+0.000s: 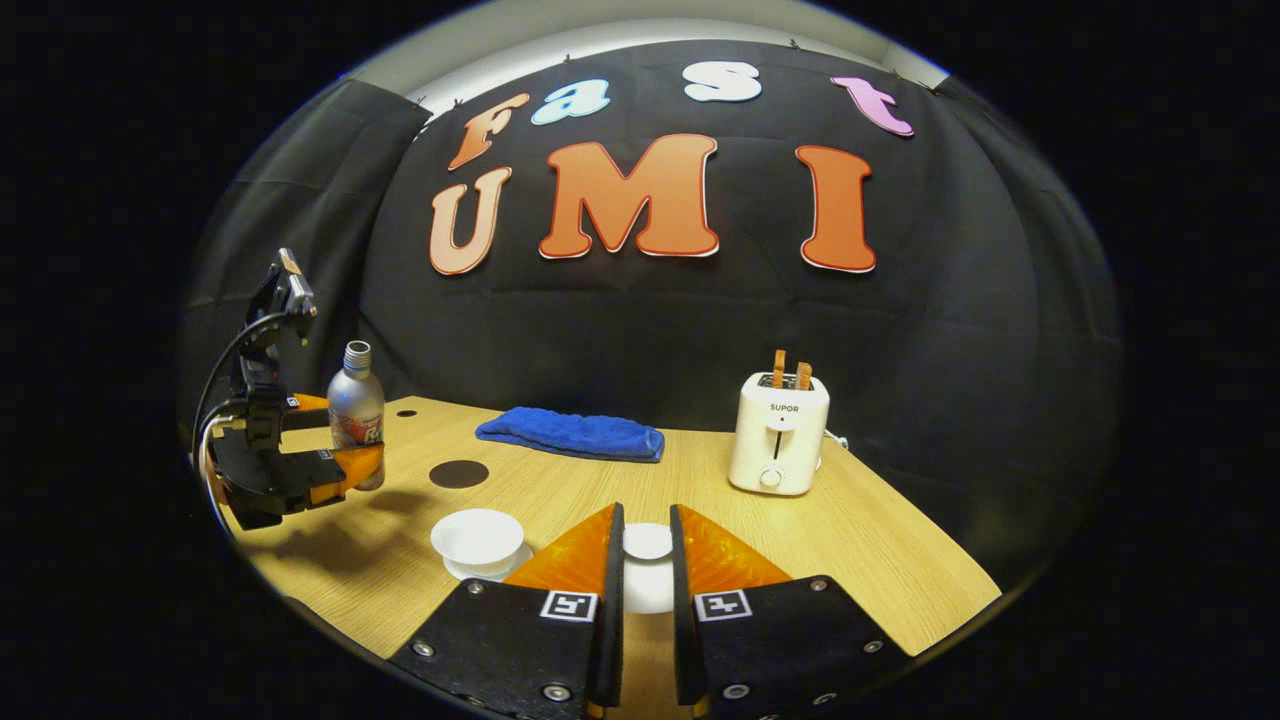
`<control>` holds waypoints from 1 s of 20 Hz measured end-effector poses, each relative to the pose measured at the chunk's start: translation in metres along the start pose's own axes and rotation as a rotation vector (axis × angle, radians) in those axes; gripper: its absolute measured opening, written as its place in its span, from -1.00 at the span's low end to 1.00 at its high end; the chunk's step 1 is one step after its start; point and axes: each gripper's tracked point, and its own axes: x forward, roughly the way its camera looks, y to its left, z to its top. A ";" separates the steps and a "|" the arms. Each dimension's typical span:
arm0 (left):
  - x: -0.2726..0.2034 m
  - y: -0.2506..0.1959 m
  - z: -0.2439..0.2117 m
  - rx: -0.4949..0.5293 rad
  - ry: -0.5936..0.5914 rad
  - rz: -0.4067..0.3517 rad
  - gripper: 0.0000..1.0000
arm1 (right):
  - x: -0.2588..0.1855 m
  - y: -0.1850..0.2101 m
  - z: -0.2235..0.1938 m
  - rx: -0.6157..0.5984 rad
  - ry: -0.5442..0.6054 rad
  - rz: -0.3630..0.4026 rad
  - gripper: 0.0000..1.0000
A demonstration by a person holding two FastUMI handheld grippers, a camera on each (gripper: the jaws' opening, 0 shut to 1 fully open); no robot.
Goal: Open the teacup lid with one hand, grasp the water bottle and pour water into the teacup with the other hand; after pouring, place the water bottle on the coaster and then close the teacup lid.
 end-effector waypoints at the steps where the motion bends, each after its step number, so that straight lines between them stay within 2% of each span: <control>1: 0.000 -0.001 0.002 0.043 -0.004 0.001 0.55 | 0.001 -0.003 -0.001 0.004 0.003 -0.002 -0.58; 3: -0.001 -0.009 0.004 0.123 -0.010 -0.001 0.55 | -0.001 -0.008 -0.002 0.014 0.003 -0.006 -0.58; 5: -0.002 -0.016 0.007 0.201 -0.018 -0.005 0.73 | -0.001 -0.013 -0.004 0.017 0.003 -0.010 -0.58; 6: -0.004 -0.022 0.009 0.242 -0.023 -0.008 0.64 | -0.001 -0.014 -0.005 0.019 0.002 -0.009 -0.58; 10: 0.002 -0.042 0.009 0.362 -0.029 -0.041 0.64 | 0.001 -0.023 -0.010 0.031 -0.002 -0.012 -0.58; 17: 0.002 -0.062 0.014 0.629 -0.049 -0.064 0.64 | -0.004 -0.042 -0.013 0.021 -0.004 -0.036 -0.58; 18: 0.004 -0.062 0.016 0.665 -0.053 -0.064 0.73 | -0.006 -0.044 -0.012 0.019 -0.007 -0.041 -0.58; 19: 0.004 -0.060 0.013 0.696 -0.053 -0.061 0.64 | -0.007 -0.046 -0.013 0.017 -0.007 -0.044 -0.58; 20: 0.005 -0.059 0.015 0.735 -0.063 -0.058 0.64 | -0.008 -0.048 -0.013 0.016 -0.008 -0.046 -0.57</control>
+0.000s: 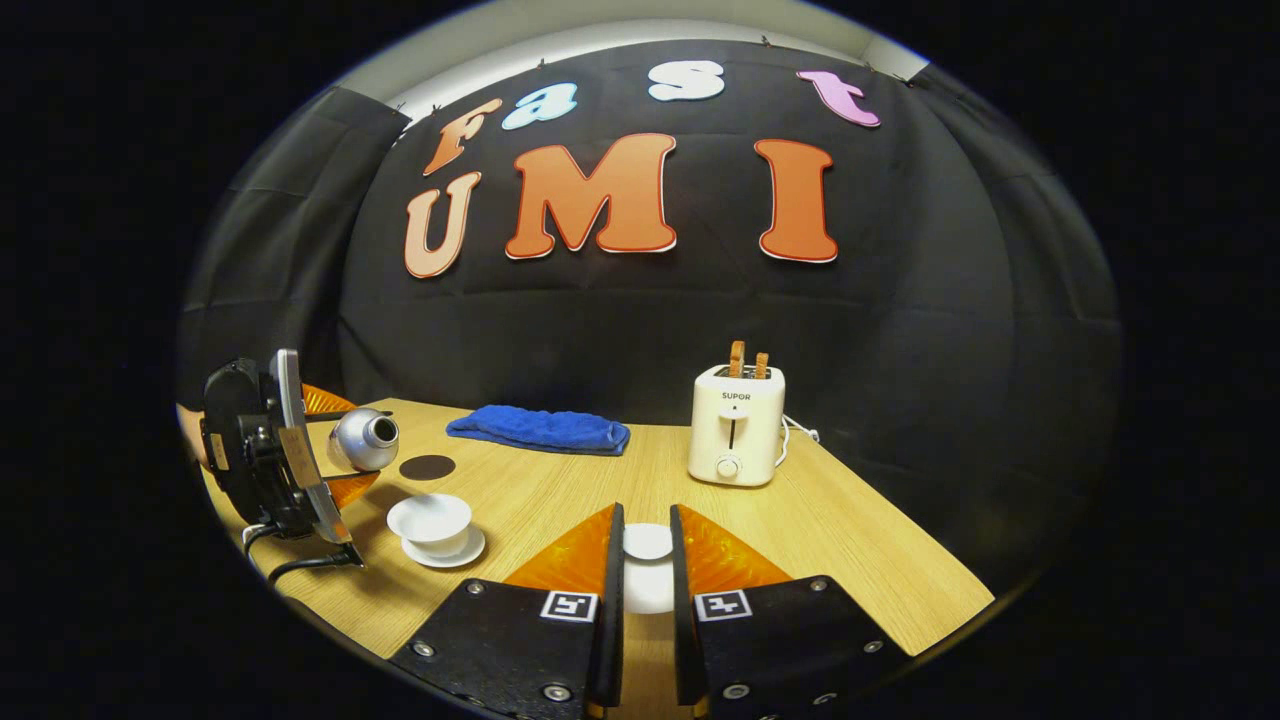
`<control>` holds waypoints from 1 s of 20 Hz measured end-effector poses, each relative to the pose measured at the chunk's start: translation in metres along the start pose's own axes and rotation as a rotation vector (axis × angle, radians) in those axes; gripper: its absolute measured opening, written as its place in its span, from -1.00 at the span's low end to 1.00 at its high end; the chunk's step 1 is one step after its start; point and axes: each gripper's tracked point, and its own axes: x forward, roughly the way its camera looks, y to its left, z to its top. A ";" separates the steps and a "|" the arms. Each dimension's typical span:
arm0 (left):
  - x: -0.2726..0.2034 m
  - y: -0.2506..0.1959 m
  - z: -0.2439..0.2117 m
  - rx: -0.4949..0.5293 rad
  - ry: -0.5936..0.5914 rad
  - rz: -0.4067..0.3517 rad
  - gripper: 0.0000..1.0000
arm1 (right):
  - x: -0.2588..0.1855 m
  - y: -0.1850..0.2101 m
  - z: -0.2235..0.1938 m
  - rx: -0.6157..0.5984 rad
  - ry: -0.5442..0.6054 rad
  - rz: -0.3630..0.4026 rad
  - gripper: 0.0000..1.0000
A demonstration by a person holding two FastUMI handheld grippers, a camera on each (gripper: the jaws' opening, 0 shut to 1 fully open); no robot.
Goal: Open the teacup lid with one hand, grasp the water bottle and pour water into the teacup with the other hand; after pouring, place the water bottle on the coaster and then close the teacup lid.
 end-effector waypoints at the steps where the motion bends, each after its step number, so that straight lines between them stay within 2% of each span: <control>1: -0.001 0.006 -0.001 0.048 0.002 0.027 0.73 | 0.000 -0.002 0.000 0.001 0.000 -0.001 -0.58; 5: 0.002 0.008 -0.007 0.175 0.006 0.028 0.56 | -0.005 -0.005 0.001 -0.006 -0.005 -0.001 -0.58; 6: 0.003 0.010 -0.007 0.216 -0.001 0.030 0.64 | -0.005 -0.007 0.003 -0.013 -0.006 -0.001 -0.58; 7: 0.004 0.013 -0.007 0.260 -0.007 0.040 0.56 | -0.005 -0.007 0.005 -0.020 -0.011 -0.003 -0.57; 8: 0.004 0.015 -0.007 0.300 -0.011 0.047 0.64 | -0.007 -0.008 0.007 -0.025 -0.015 -0.003 -0.58; 11: 0.006 0.022 -0.007 0.382 -0.009 0.059 0.64 | -0.009 -0.009 0.013 -0.029 -0.029 -0.005 -0.57; 12: 0.007 0.024 -0.006 0.407 -0.013 0.062 0.72 | -0.010 -0.011 0.014 -0.030 -0.031 -0.008 -0.57; 15: 0.007 0.034 -0.003 0.502 -0.029 0.089 0.72 | -0.013 -0.011 0.013 -0.053 -0.034 -0.004 -0.57; 17: 0.008 0.041 0.000 0.566 -0.041 0.119 0.58 | -0.012 -0.013 0.012 -0.057 -0.032 -0.004 -0.57; 19: 0.009 0.044 0.003 0.601 -0.051 0.131 0.65 | -0.012 -0.013 0.012 -0.056 -0.029 -0.003 -0.58; 20: 0.009 0.045 0.005 0.618 -0.054 0.140 0.58 | -0.012 -0.013 0.012 -0.056 -0.030 -0.005 -0.58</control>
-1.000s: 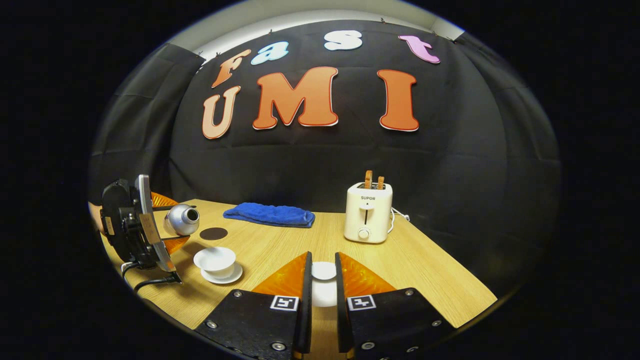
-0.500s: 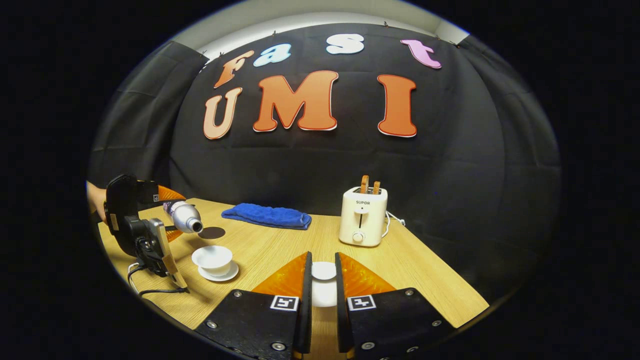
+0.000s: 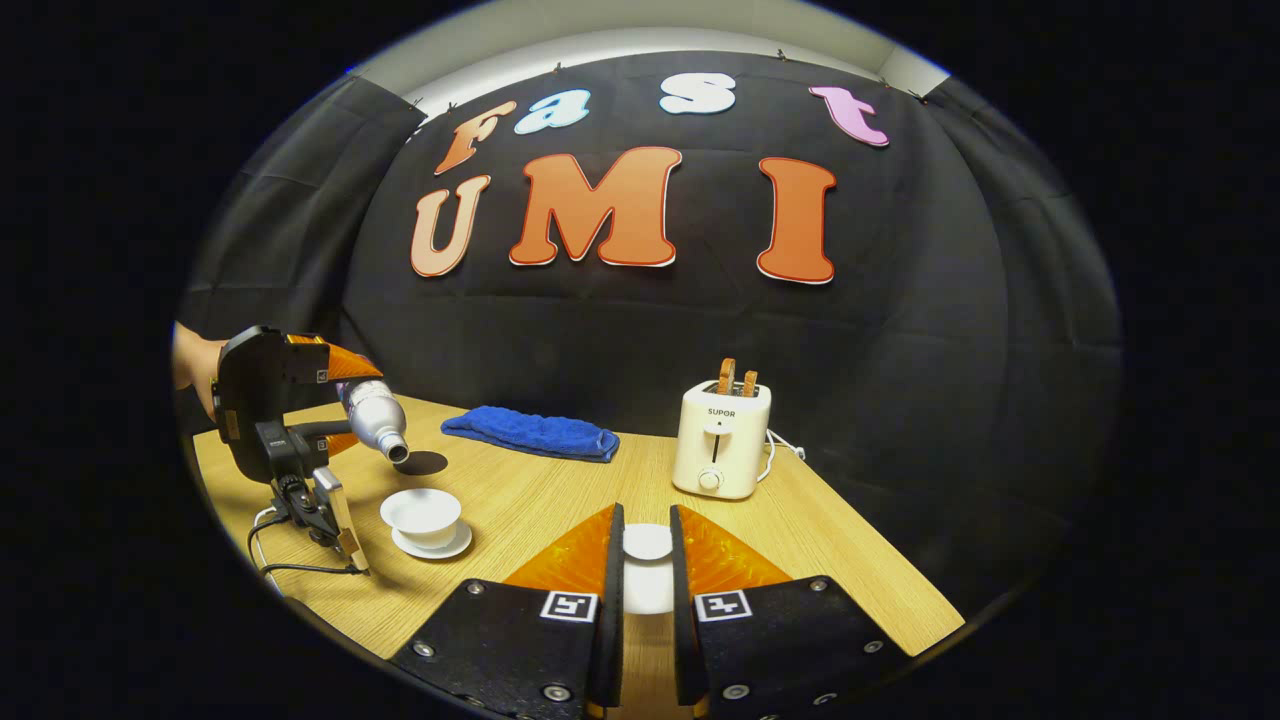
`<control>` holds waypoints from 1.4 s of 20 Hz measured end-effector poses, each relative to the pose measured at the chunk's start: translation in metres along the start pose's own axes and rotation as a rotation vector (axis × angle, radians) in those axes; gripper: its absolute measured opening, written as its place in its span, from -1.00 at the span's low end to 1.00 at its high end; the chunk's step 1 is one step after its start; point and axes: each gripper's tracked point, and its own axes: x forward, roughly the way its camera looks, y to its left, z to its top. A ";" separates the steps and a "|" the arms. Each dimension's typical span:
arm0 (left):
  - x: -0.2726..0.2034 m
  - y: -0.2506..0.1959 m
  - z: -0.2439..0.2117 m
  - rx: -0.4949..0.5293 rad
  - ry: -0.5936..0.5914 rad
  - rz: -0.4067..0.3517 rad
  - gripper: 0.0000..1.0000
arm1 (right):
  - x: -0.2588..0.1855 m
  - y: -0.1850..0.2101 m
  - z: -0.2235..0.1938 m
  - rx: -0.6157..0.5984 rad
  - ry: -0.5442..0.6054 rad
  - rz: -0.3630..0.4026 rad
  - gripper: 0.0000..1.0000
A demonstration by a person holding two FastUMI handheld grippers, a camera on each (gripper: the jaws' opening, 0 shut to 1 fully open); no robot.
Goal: Open the teacup lid with one hand, grasp the water bottle and pour water into the teacup with the other hand; after pouring, place the water bottle on the coaster and then close the teacup lid.
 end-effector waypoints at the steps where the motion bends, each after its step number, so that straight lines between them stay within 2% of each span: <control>1: 0.000 0.004 0.000 0.022 -0.007 0.007 0.60 | 0.001 0.000 0.001 -0.001 0.002 0.003 -0.57; 3: 0.002 0.009 0.000 0.060 -0.011 0.020 0.64 | 0.003 0.000 0.000 -0.001 0.005 0.004 -0.57; 4: 0.003 0.011 0.000 0.080 -0.011 0.031 0.59 | 0.004 0.000 -0.001 -0.003 0.006 0.005 -0.58; 6: 0.004 0.017 0.000 0.118 -0.016 0.045 0.70 | 0.003 0.000 -0.003 -0.011 0.007 0.005 -0.57; 8: 0.008 0.023 -0.002 0.139 -0.019 0.050 0.65 | 0.004 0.000 -0.004 -0.011 0.009 0.007 -0.57; 9: 0.008 0.028 -0.003 0.152 -0.019 0.056 0.70 | 0.005 0.000 -0.004 -0.010 0.012 0.006 -0.57; 12: 0.009 0.041 -0.006 0.187 -0.018 0.085 0.59 | 0.006 0.000 -0.007 -0.010 0.017 0.011 -0.58; 17: 0.006 0.063 -0.012 0.230 -0.016 0.128 0.65 | 0.009 0.000 -0.008 -0.008 0.017 0.012 -0.58; 18: 0.006 0.067 -0.012 0.239 -0.016 0.136 0.59 | 0.010 0.000 -0.009 -0.007 0.019 0.012 -0.58; 20: 0.006 0.077 -0.013 0.260 -0.015 0.156 0.64 | 0.012 0.000 -0.009 -0.007 0.021 0.012 -0.58; 23: 0.003 0.092 -0.017 0.289 -0.011 0.184 0.59 | 0.013 0.001 -0.011 -0.007 0.022 0.017 -0.58; 24: 0.003 0.096 -0.017 0.297 -0.011 0.194 0.70 | 0.014 0.001 -0.011 -0.006 0.020 0.014 -0.58; 25: 0.002 0.101 -0.016 0.304 -0.013 0.203 0.59 | 0.014 0.001 -0.012 -0.007 0.022 0.016 -0.58; 26: 0.002 0.105 -0.013 0.307 -0.014 0.221 0.70 | 0.015 0.000 -0.011 -0.002 0.020 0.013 -0.58; 27: 0.001 0.109 -0.009 0.312 -0.025 0.234 0.59 | 0.018 0.000 -0.012 0.007 0.023 0.013 -0.58; 28: 0.004 0.108 -0.004 0.320 -0.030 0.241 0.64 | 0.019 0.001 -0.012 0.012 0.024 0.016 -0.58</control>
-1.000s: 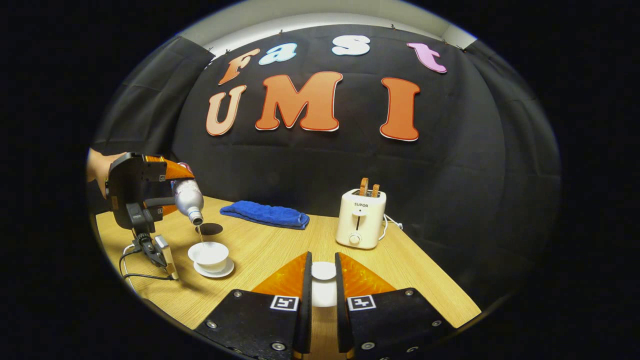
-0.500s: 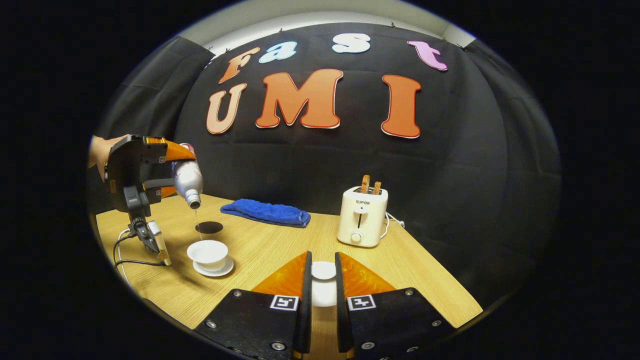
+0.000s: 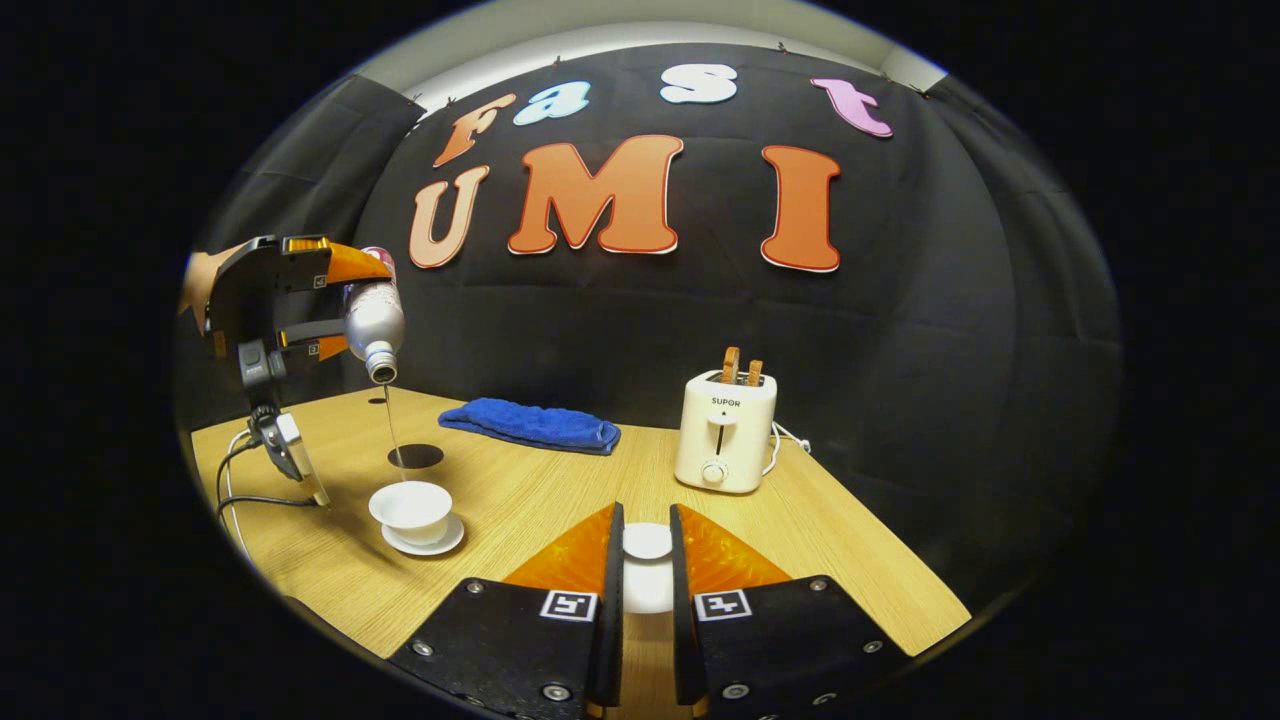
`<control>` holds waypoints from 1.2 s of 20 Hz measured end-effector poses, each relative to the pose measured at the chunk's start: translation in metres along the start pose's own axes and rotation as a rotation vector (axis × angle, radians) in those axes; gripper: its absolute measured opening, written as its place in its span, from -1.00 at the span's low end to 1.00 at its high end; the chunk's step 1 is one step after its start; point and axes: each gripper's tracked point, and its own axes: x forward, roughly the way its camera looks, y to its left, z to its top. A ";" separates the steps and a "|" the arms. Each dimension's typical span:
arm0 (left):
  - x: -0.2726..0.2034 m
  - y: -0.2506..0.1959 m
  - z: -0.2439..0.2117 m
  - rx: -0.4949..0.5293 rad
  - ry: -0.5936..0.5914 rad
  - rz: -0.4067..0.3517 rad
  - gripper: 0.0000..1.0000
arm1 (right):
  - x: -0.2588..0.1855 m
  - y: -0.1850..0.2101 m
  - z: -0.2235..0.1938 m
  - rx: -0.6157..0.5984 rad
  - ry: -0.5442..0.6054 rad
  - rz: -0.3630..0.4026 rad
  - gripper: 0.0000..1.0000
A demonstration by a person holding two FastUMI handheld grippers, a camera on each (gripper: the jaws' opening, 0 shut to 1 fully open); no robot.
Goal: Open the teacup lid with one hand, grasp the water bottle and pour water into the teacup with the other hand; after pouring, place the water bottle on the coaster and then close the teacup lid.
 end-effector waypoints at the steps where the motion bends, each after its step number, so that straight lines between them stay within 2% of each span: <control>1: 0.000 0.001 0.003 0.010 -0.005 0.009 0.63 | 0.001 0.000 0.000 -0.001 0.001 -0.002 -0.58; 5: -0.002 -0.012 0.019 0.020 -0.027 0.019 0.63 | 0.001 0.002 0.001 -0.009 -0.001 -0.004 -0.58; 8: -0.006 -0.025 0.036 0.019 -0.056 0.015 0.70 | 0.003 0.002 0.000 -0.011 0.006 -0.007 -0.58; 10: -0.007 -0.032 0.045 0.027 -0.070 0.013 0.69 | 0.004 0.005 -0.001 -0.012 0.012 -0.009 -0.57; 12: -0.007 -0.039 0.049 0.024 -0.079 0.016 0.58 | 0.004 0.009 0.000 -0.011 0.012 -0.007 -0.58; 13: -0.009 -0.041 0.051 0.019 -0.081 0.021 0.64 | 0.003 0.011 0.001 -0.010 0.012 -0.001 -0.58; 14: -0.010 -0.042 0.052 0.011 -0.084 0.031 0.58 | 0.003 0.013 0.001 -0.007 0.011 -0.001 -0.58; 15: -0.011 -0.040 0.051 -0.004 -0.080 0.048 0.60 | 0.003 0.015 0.002 -0.005 0.012 0.001 -0.58; 18: -0.012 -0.026 0.041 -0.108 -0.061 0.120 0.63 | 0.004 0.019 0.006 0.004 0.004 0.000 -0.58; 20: -0.014 -0.014 0.032 -0.217 -0.054 0.182 0.63 | 0.004 0.022 0.012 0.015 -0.004 -0.001 -0.58; 21: -0.015 -0.008 0.024 -0.268 -0.041 0.211 0.55 | 0.004 0.023 0.015 0.016 -0.009 -0.002 -0.57; 23: -0.017 0.001 0.000 -0.393 0.009 0.259 0.63 | 0.004 0.025 0.020 0.012 -0.021 -0.005 -0.57; 24: -0.017 0.003 -0.013 -0.469 0.041 0.274 0.53 | 0.005 0.028 0.024 0.013 -0.026 -0.002 -0.58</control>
